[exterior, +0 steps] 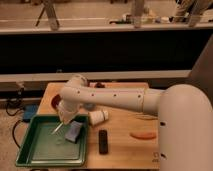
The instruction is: Place fork in tray
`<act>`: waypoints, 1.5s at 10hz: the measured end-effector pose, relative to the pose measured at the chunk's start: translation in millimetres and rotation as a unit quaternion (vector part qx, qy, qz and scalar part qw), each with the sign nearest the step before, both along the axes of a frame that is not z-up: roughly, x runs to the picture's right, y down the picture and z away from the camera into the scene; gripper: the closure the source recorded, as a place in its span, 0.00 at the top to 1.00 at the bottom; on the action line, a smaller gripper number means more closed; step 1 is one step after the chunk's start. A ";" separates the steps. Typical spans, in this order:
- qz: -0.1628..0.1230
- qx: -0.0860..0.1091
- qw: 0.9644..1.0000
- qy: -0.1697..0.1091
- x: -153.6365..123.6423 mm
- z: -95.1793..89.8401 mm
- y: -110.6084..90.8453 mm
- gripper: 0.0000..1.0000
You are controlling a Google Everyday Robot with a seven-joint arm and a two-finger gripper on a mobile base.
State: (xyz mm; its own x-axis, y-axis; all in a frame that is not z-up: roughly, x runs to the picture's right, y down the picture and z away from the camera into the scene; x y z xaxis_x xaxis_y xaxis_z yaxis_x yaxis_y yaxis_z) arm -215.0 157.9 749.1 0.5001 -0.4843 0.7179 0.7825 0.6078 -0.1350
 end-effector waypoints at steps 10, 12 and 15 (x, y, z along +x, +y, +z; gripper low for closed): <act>-0.017 0.005 1.000 -0.013 -3.6 5.7 1.8 0.11; -0.022 0.007 1.000 -0.017 -4.5 6.1 2.2 0.11; -0.025 0.009 0.999 -0.021 -4.9 7.0 3.4 0.11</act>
State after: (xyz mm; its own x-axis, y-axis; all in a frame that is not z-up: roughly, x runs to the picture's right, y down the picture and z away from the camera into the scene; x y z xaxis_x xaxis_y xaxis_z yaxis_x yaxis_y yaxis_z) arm -219.9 161.3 756.1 0.4447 -0.5221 0.7278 0.8171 0.5693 -0.0909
